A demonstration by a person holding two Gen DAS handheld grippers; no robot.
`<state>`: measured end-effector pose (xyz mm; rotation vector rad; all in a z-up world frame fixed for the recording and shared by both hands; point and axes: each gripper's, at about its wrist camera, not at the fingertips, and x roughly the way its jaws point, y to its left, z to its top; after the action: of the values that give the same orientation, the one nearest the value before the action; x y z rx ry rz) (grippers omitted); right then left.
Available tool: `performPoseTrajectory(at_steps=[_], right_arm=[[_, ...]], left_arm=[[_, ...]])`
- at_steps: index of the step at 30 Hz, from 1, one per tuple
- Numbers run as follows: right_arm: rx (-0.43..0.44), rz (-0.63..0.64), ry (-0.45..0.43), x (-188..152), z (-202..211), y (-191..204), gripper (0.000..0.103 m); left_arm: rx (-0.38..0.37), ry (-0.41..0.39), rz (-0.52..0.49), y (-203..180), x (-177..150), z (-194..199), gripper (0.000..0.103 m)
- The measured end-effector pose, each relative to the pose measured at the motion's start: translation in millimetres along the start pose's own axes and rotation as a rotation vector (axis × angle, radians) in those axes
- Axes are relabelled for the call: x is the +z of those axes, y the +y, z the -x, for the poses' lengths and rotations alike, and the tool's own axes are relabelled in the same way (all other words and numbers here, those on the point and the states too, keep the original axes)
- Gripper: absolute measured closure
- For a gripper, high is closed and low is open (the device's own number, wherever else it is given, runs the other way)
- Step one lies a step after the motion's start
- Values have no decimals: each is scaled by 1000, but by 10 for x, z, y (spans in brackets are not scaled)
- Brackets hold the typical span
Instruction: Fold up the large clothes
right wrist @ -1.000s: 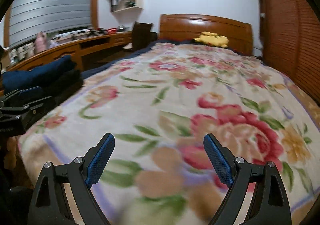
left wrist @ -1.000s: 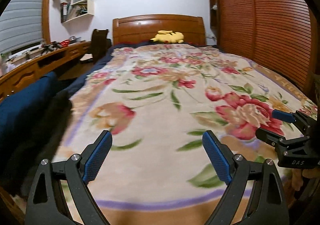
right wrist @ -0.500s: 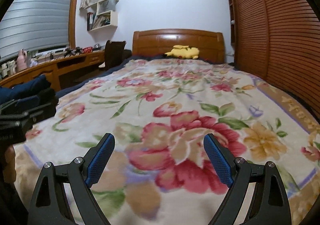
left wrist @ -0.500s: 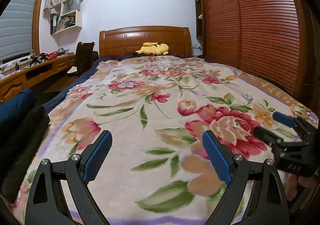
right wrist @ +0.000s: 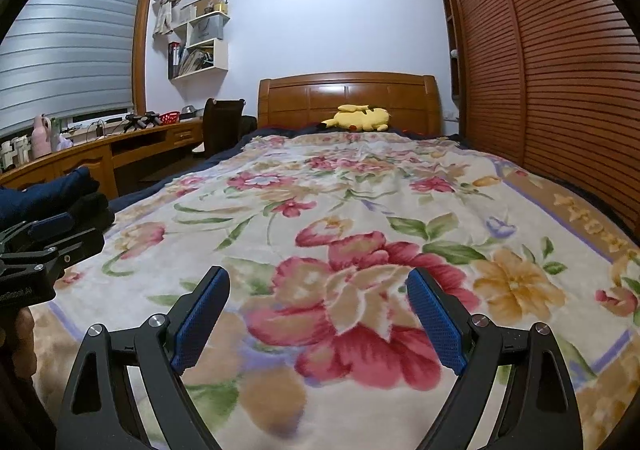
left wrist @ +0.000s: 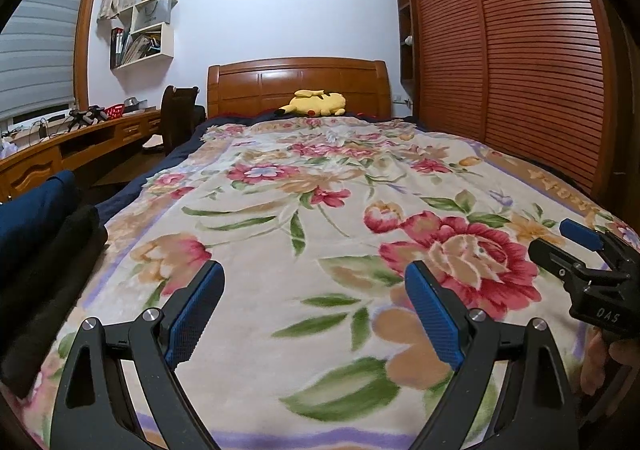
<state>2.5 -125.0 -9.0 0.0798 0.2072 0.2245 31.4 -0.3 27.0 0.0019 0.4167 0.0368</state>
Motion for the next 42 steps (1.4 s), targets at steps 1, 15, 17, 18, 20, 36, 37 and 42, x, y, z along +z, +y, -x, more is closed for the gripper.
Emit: performPoseTrajectory(at_steps=[1, 15, 17, 18, 20, 36, 37, 42], right_arm=[[-1, -1, -1, 3, -34, -12, 12], [4, 7, -6, -6, -237, -97, 12], [4, 9, -8, -18, -245, -106, 12], [4, 10, -8, -11, -253, -115, 12], [4, 11, -9, -8, -261, -125, 12], [15, 14, -24, -30, -299, -249, 12], [16, 14, -25, -30, -300, -265, 12], [20, 13, -25, -24, -334, -310, 12]], left_arm=[[1, 0, 1, 8, 0, -2, 11], [0, 0, 2, 15, -4, 1, 11], [0, 0, 3, 22, -4, 0, 11], [-1, -1, 3, 20, -4, 2, 11], [0, -1, 2, 16, -3, 1, 11], [-1, 0, 3, 17, -8, 0, 11], [0, 0, 2, 19, -9, 1, 11], [0, 0, 3, 17, -11, -1, 11]])
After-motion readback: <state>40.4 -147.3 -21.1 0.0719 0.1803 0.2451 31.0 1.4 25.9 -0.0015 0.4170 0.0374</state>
